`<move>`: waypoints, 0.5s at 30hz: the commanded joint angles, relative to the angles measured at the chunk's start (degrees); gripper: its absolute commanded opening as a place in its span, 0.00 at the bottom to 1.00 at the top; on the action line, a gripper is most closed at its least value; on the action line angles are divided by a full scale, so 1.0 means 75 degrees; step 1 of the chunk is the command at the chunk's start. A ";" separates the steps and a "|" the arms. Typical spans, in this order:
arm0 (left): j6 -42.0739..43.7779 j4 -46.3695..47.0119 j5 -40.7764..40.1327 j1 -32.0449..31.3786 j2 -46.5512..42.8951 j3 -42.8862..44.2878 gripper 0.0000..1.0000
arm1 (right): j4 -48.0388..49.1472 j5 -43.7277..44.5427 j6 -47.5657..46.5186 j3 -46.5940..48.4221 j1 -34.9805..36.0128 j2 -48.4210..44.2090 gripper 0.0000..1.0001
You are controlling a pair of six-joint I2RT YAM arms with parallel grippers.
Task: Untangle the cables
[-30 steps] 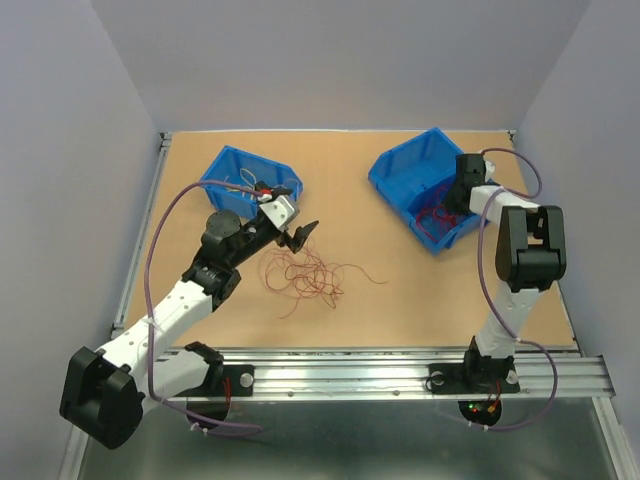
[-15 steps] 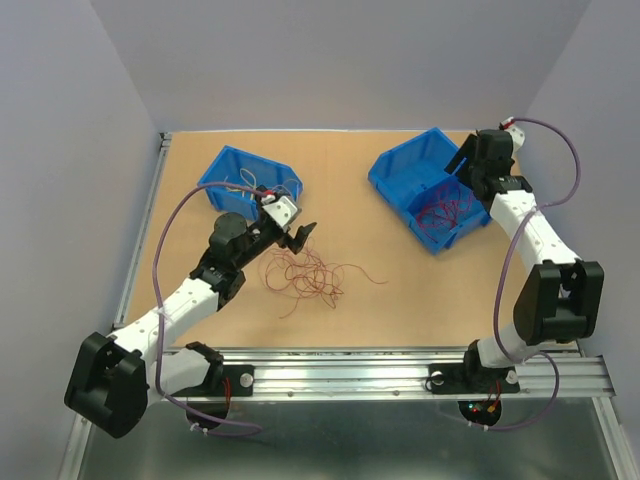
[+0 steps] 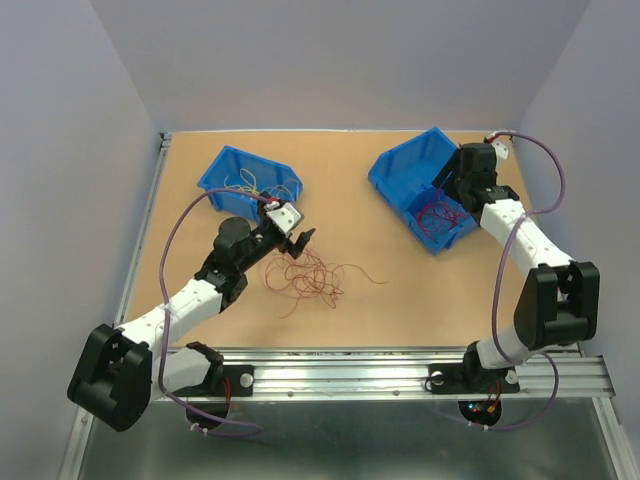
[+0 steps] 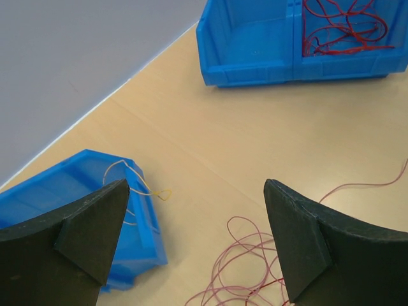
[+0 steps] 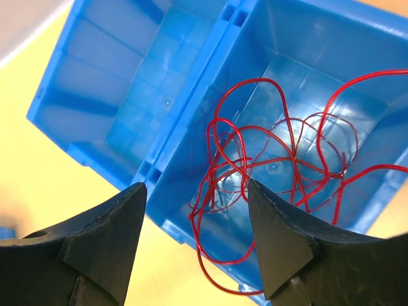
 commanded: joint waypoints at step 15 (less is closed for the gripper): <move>0.0684 -0.0586 0.1564 -0.0004 0.0373 0.0537 0.99 | -0.0034 0.1350 0.1161 -0.0585 0.0038 -0.0843 0.56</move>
